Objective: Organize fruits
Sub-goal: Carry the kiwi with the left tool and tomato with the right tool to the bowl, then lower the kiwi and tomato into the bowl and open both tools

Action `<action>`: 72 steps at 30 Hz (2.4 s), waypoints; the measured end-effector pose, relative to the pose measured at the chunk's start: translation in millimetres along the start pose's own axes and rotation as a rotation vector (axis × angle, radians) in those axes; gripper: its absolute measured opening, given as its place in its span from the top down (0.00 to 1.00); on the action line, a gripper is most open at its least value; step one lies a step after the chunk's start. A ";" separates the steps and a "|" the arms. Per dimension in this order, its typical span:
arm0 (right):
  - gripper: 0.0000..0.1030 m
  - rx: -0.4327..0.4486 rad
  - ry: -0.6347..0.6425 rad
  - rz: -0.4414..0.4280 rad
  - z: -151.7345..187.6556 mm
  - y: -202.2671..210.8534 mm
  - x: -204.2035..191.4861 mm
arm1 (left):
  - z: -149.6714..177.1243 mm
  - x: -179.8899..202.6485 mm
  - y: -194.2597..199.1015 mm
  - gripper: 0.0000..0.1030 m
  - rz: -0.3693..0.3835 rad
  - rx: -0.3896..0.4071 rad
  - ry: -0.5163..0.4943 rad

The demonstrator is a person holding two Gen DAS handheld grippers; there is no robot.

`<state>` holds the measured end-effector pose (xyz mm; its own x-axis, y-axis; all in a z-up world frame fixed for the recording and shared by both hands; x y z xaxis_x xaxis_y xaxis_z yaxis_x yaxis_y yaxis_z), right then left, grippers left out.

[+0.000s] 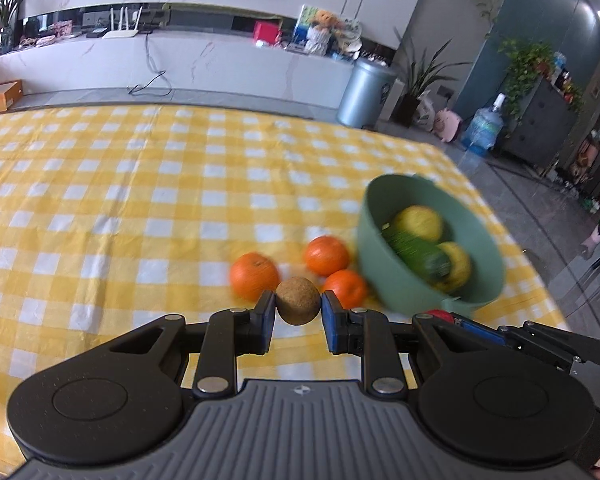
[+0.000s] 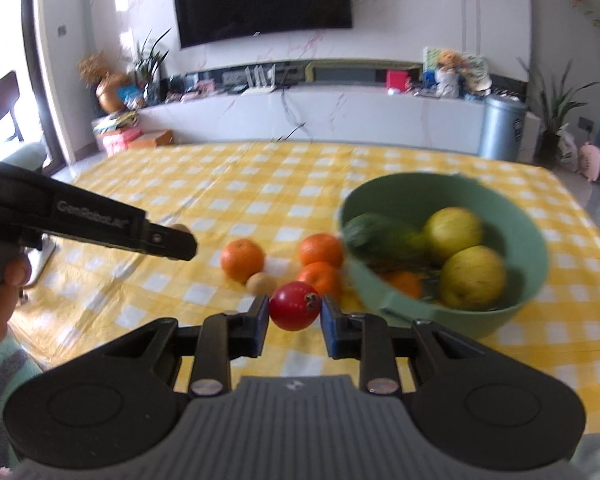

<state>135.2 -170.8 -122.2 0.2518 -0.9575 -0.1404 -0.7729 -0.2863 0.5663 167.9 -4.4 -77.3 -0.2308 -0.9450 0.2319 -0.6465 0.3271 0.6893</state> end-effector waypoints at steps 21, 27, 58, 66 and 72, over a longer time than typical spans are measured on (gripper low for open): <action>0.76 0.031 0.031 0.129 -27.0 23.1 93.4 | -23.2 143.3 -48.3 0.74 0.128 -0.086 -0.262; 0.76 -0.023 0.050 0.127 -27.5 5.8 109.3 | -22.1 143.5 -72.5 0.74 0.115 -0.155 -0.284; 0.76 -0.143 0.029 0.097 -13.6 -30.3 109.8 | -17.8 147.1 -112.3 0.73 0.121 -0.306 -0.311; 0.66 -0.123 0.022 0.099 -14.1 -25.0 112.6 | -24.0 152.6 -113.9 0.73 0.096 -0.322 -0.367; 0.56 -0.109 0.010 0.099 -16.1 -22.1 114.7 | -25.5 149.9 -121.6 0.73 0.082 -0.364 -0.366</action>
<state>190.5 -273.8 -137.8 0.1837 -0.9803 -0.0722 -0.7264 -0.1849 0.6620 230.4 -186.1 -108.8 -0.5511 -0.8301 0.0848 -0.3358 0.3136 0.8882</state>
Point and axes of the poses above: each gripper's, at about its wrist camera, not at the fingertips, and y roughly against the way its jaws point, x to its right, z to its underside, the point moved 9 cm from there along -y, roughly the way its jaws point, and after that the axes turned 3 degrees about -y, right-handed, at the moved point
